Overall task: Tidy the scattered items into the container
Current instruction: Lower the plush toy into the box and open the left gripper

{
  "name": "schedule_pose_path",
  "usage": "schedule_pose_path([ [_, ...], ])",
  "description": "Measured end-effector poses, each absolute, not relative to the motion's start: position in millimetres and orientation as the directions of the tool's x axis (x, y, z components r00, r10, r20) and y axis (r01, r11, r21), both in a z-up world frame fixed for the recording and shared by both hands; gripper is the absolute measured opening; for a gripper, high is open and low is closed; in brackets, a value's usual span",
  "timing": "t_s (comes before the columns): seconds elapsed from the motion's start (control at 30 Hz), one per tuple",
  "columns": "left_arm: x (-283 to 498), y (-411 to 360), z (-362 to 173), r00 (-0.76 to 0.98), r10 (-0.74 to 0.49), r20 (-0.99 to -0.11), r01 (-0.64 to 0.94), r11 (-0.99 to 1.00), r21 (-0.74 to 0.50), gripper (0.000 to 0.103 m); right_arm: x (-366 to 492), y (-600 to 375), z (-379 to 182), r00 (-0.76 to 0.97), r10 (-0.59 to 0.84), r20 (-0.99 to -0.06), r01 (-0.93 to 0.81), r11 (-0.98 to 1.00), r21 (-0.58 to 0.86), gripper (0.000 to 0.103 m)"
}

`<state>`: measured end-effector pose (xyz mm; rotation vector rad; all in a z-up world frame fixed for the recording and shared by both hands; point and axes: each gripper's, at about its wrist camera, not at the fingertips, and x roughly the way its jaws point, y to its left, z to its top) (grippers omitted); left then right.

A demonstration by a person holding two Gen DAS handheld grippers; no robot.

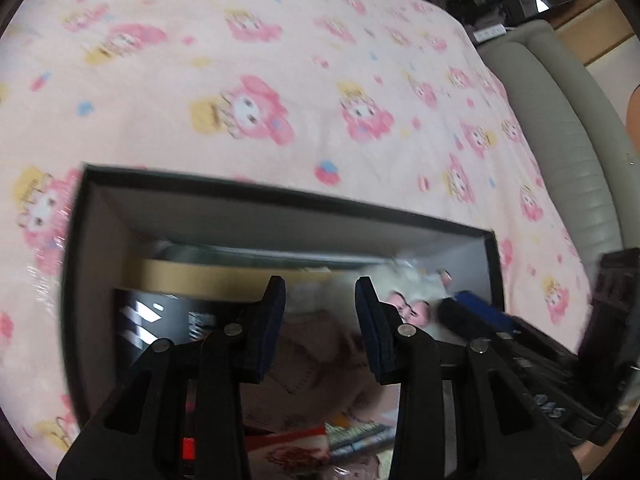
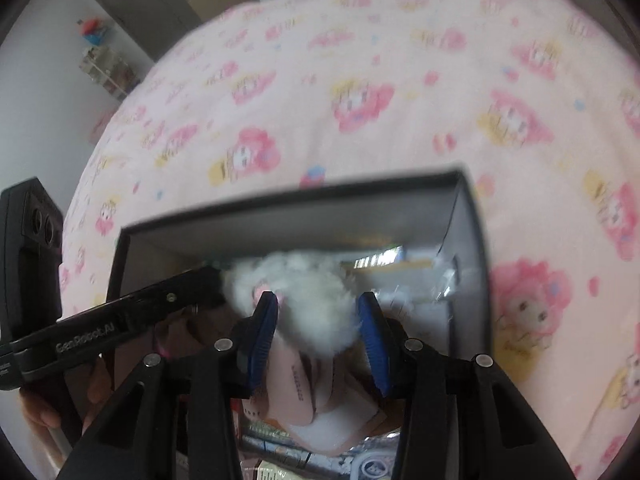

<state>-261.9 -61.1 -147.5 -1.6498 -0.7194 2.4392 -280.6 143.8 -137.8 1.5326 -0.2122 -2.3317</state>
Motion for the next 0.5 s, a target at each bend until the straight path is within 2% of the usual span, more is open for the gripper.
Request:
schedule_pose_path([
  [0.1, -268, -54, -157, -0.36, 0.356, -0.862, 0.171, -0.884, -0.436, 0.026, -277, 145, -127, -0.414, -0.322, -0.851, 0.186, -0.945, 0.267, 0.038],
  [0.23, -275, -35, -164, -0.302, 0.412, -0.86, 0.131, -0.875, -0.465, 0.025, -272, 147, -123, -0.401, -0.303, -0.864, 0.202, -0.95, 0.239, 0.036],
  [0.37, -282, -22, -160, -0.288, 0.533, -0.796, 0.083, -0.814, -0.575, 0.025, -265, 158, -121, -0.385, -0.315, -0.868, 0.193, -0.947, 0.258, 0.036],
  [0.5, -270, -28, -146, -0.342, 0.465, -0.817, 0.043, -0.86, -0.508, 0.025, -263, 162, -118, -0.357, -0.338, -0.871, 0.208, -0.938, 0.278, 0.036],
])
